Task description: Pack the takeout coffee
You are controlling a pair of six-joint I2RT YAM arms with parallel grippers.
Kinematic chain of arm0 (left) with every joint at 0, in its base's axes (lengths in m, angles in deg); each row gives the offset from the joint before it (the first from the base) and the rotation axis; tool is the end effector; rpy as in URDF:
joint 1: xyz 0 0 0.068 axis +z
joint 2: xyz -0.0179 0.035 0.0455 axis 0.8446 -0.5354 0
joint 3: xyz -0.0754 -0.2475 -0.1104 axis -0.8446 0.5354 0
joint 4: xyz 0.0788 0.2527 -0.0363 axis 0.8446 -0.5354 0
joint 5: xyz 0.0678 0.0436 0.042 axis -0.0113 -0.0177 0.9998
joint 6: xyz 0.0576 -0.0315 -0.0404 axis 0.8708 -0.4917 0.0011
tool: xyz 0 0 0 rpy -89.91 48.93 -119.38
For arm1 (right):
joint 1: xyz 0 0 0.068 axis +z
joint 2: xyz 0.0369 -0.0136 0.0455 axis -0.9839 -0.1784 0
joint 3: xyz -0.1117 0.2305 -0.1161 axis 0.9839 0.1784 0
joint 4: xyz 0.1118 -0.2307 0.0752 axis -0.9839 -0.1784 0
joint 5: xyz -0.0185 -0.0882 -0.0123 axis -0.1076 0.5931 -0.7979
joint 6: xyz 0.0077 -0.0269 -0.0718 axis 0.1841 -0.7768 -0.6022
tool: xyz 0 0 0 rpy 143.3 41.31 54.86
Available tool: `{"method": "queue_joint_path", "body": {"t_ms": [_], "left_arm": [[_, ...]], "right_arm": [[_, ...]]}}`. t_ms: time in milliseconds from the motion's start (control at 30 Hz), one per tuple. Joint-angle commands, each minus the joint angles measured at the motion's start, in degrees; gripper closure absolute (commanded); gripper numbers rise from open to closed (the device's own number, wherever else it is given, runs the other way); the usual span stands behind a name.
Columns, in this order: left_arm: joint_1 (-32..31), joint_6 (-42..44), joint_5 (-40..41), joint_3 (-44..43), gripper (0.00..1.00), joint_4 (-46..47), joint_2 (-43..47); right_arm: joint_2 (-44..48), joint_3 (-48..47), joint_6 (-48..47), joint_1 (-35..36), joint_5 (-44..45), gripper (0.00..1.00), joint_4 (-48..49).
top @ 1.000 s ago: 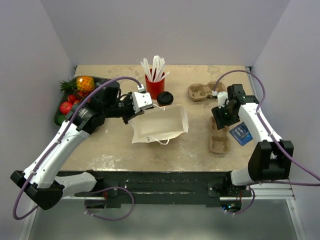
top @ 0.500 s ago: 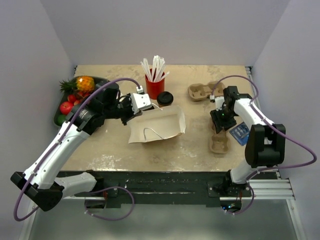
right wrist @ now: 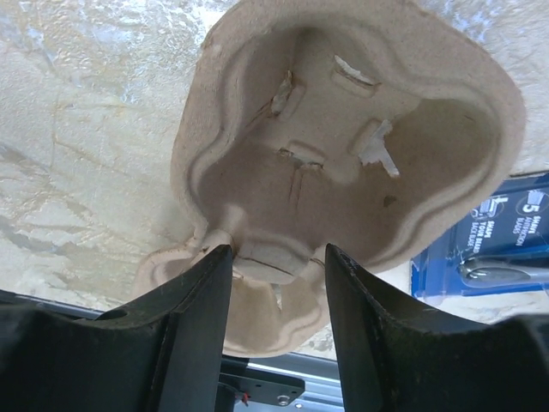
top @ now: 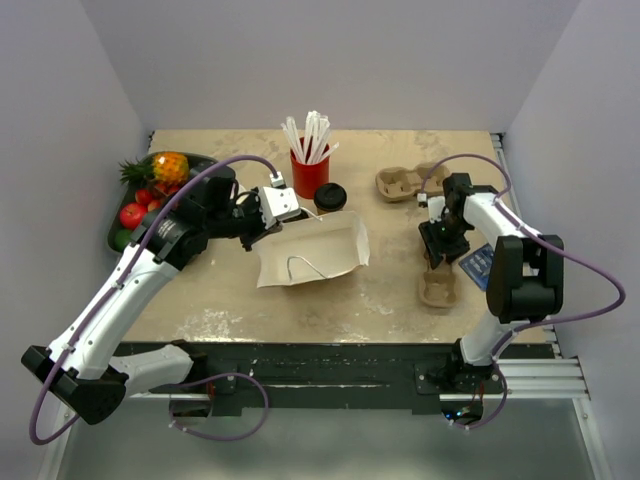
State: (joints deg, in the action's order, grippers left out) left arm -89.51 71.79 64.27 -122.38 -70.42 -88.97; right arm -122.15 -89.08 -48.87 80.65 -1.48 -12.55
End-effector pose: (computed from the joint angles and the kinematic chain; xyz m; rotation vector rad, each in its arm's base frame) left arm 0.1967 -0.1524 0.3926 1.2972 1.7474 -0.4594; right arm 0.3186 0.0096 0.1742 -0.4616 2.9694 0.0758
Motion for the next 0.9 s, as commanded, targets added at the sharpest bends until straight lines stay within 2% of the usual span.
{"method": "queue_joint_path", "body": {"t_ms": [0, 300, 433, 867], "left_arm": [[0.6, -0.4, -2.1, 0.0, 1.00, 1.9, 1.3], [0.8, -0.3, -2.2, -0.4, 1.00, 1.6, 0.9], [0.7, -0.2, -2.2, -0.3, 1.00, 1.0, 0.9], [0.7, -0.1, -2.2, 0.1, 1.00, 1.3, 1.0]], "right_arm": [[-0.7, -1.6, 0.9, -0.5, 0.7, 0.50, -0.1], [-1.7, -1.8, 2.6, -0.6, 2.2, 0.60, -1.1], [-0.8, -0.9, 3.5, -0.6, 3.0, 0.54, -1.8], [1.2, -0.1, 4.9, -0.6, 6.8, 0.50, -2.0]]}}
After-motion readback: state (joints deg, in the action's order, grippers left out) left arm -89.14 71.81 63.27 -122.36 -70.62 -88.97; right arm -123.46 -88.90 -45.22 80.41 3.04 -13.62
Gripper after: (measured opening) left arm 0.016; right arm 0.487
